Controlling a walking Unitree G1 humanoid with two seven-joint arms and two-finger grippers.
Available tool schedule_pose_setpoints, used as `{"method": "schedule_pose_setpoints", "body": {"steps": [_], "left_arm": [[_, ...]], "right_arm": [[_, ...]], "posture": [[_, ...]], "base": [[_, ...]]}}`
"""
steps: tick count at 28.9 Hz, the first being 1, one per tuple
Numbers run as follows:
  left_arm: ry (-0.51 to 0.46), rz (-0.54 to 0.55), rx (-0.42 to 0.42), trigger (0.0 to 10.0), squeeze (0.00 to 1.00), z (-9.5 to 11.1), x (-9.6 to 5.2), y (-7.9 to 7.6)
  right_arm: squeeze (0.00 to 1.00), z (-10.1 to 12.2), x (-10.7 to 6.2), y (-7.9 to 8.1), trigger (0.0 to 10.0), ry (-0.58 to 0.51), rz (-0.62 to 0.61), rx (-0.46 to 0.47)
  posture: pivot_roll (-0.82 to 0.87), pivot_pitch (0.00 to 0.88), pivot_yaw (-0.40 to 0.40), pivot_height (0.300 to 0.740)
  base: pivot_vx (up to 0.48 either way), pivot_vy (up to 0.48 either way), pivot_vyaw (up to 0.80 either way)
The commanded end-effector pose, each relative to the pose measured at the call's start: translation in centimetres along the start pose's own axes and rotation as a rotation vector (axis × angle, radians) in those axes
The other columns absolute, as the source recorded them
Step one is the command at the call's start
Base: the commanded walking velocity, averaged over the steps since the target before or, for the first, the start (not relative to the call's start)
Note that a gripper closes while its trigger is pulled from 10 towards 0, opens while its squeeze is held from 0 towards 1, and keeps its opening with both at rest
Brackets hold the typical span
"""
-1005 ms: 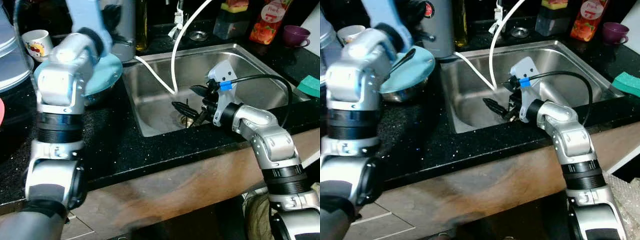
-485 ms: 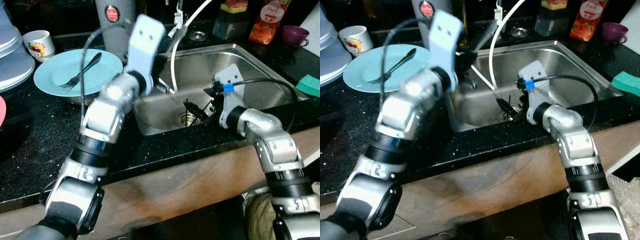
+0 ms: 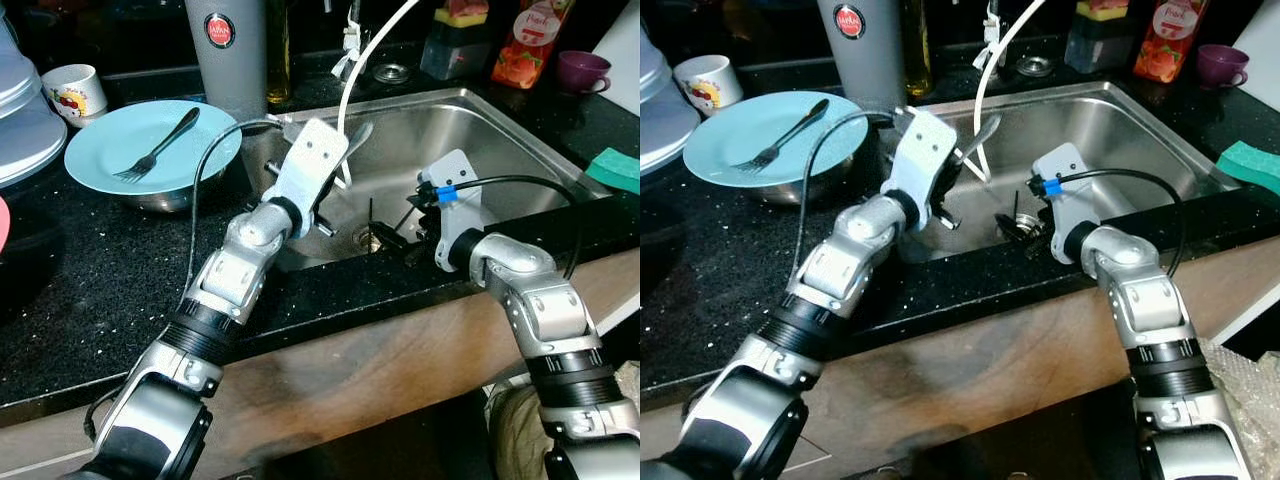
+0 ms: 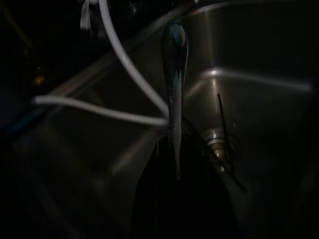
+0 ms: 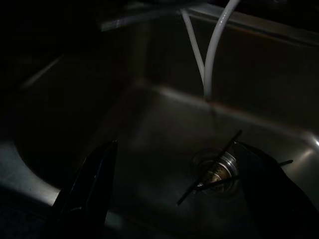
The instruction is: Kitchen organization
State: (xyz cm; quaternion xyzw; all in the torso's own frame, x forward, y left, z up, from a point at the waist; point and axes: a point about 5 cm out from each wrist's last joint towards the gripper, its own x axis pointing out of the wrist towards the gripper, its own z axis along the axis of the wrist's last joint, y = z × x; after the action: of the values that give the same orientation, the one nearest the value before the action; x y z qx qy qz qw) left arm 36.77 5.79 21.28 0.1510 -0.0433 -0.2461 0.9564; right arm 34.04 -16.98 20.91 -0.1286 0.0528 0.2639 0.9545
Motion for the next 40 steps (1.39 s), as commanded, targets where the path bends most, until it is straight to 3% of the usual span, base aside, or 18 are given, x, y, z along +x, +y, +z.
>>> {"method": "schedule_pose_setpoints", "body": {"steps": [1, 19, 28, 40], "left_arm": [[0.011, 0.000, 0.001, 0.0, 0.00, -0.9, 0.0, -0.2], [0.020, 0.016, -0.036, 0.0, 0.00, -2.4, 0.5, 0.7], [0.003, -0.004, -0.017, 0.0, 0.00, -0.7, 1.9, 2.4], [0.045, -0.060, 0.049, 0.0, 0.00, -0.4, 2.0, 2.8]], "right_arm": [[0.00, 0.2, 0.1, 0.3, 10.0, -0.003, 0.003, -0.001], [0.00, 1.4, 0.9, 1.4, 10.0, -0.089, 0.020, 0.024], [0.00, 3.0, 2.3, 1.8, 10.0, -0.125, 0.071, -0.001], [0.00, 2.5, 2.4, 1.5, 10.0, -0.073, 0.113, -0.038]], "posture": [[0.02, 0.075, 0.011, 0.740], [0.02, 0.059, 0.009, 0.740], [0.01, 0.065, 0.010, 0.740], [0.02, 0.069, 0.008, 0.740]], "base": [[0.000, 0.000, 0.00], [0.000, 0.000, 0.00], [0.000, 0.000, 0.00], [0.000, 0.000, 0.00]]}}
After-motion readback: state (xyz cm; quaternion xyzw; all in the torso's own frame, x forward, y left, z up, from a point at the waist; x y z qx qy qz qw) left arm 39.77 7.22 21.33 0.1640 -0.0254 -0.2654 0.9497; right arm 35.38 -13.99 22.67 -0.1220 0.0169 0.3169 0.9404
